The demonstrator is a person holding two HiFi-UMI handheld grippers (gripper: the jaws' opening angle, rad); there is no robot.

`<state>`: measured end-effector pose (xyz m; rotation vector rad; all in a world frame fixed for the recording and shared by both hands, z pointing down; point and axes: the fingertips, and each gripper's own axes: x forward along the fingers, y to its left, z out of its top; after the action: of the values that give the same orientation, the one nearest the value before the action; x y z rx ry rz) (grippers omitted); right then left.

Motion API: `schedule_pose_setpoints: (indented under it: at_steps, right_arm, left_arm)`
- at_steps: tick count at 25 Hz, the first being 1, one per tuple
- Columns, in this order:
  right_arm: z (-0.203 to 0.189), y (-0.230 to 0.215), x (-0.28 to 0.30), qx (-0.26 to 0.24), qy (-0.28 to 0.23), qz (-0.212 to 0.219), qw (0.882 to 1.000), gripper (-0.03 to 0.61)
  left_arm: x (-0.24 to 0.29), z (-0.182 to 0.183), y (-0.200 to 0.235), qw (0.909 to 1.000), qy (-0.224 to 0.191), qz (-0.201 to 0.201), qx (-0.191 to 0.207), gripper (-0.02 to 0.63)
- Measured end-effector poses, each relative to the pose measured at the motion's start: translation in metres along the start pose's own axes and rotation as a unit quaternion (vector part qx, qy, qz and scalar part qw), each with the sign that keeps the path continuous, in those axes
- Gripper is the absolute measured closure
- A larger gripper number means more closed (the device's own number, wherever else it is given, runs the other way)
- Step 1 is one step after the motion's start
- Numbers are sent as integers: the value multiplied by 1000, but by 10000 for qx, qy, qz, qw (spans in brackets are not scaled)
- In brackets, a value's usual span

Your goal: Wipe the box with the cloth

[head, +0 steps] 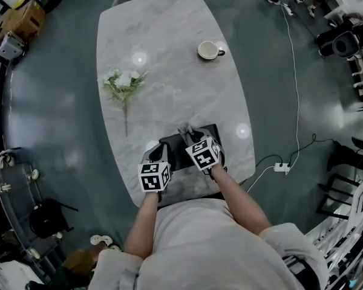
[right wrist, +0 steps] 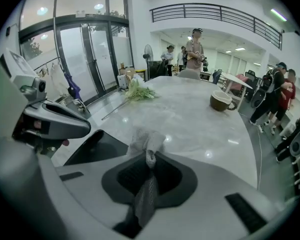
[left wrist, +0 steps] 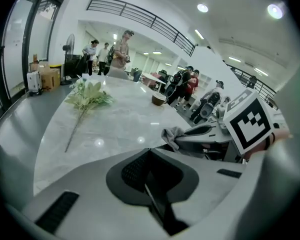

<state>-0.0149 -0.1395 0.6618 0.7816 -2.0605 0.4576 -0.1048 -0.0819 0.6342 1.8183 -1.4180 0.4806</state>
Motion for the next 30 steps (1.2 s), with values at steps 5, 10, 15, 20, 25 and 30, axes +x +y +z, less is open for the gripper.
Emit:
schedule_pose_setpoints:
  at_steps: [5, 10, 15, 20, 25, 30]
  right_arm:
    - [-13, -23, -8, 182, 73, -164, 9997, 535]
    - [-20, -46, -15, 331, 126, -416, 9985, 535]
    - [-32, -66, -21, 236, 278, -747, 9965, 535]
    - [-32, -73, -21, 244, 288, -834, 9958, 535]
    - [-31, -58, -39, 695, 64, -660, 9954, 535]
    - [-6, -24, -72, 840, -873, -549, 9911, 535]
  left_arm:
    - [10, 0, -17, 9998, 89, -118, 104, 591]
    - [20, 8, -30, 9994, 83, -237, 241, 591]
    - [24, 5, -38, 9990, 126, -294, 302, 591]
    - [21, 10, -41, 9988, 45, -321, 354, 591]
    - [-2, 14, -45, 9981, -143, -436, 405, 591]
    - [-29, 24, -41, 9958, -430, -567, 569, 591]
